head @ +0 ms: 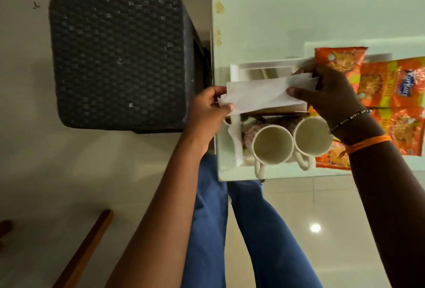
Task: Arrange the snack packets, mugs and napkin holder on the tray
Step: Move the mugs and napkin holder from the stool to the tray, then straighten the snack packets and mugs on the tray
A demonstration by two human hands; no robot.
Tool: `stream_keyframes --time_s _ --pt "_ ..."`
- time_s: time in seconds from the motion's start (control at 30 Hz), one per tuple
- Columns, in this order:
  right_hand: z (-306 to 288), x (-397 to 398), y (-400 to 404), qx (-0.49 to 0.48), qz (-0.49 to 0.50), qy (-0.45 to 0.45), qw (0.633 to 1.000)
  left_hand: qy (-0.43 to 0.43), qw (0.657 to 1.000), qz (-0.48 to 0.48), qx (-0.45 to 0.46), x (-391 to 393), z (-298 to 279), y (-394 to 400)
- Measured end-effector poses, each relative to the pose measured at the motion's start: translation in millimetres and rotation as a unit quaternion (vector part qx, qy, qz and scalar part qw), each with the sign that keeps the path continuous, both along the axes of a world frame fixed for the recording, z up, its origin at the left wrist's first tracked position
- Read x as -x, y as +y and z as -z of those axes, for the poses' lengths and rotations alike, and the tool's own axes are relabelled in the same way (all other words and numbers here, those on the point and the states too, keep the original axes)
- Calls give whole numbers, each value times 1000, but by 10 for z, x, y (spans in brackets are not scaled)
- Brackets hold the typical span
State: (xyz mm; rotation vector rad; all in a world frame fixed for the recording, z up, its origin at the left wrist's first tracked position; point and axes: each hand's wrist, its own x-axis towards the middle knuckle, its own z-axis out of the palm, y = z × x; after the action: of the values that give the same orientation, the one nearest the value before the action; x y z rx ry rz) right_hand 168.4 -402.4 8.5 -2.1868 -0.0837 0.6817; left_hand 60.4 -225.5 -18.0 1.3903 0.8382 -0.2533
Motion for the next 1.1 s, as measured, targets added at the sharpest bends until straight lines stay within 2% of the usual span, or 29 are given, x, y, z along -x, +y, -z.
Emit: stream_keyframes --time_s 0.2,0.53,0.73,0.83,1.0,1.1 --pt "179 7 -421 22 31 -68 997 -38 993 4 -112 -162 128 -498" --pt "395 93 -806 -3 64 -43 997 4 979 -2 -204 -87 258 -774" --pt "412 76 -1107 27 121 -26 992 -63 946 107 -300 -128 195 -921" --pt "431 55 -1082 12 77 24 997 -63 938 156 -304 -201 173 -959" --pt "485 42 -885 -20 39 17 999 -46 927 178 -328 -220 201 -960" --pt "546 -4 -888 17 27 -16 999 -44 922 199 -330 -205 227 -953"
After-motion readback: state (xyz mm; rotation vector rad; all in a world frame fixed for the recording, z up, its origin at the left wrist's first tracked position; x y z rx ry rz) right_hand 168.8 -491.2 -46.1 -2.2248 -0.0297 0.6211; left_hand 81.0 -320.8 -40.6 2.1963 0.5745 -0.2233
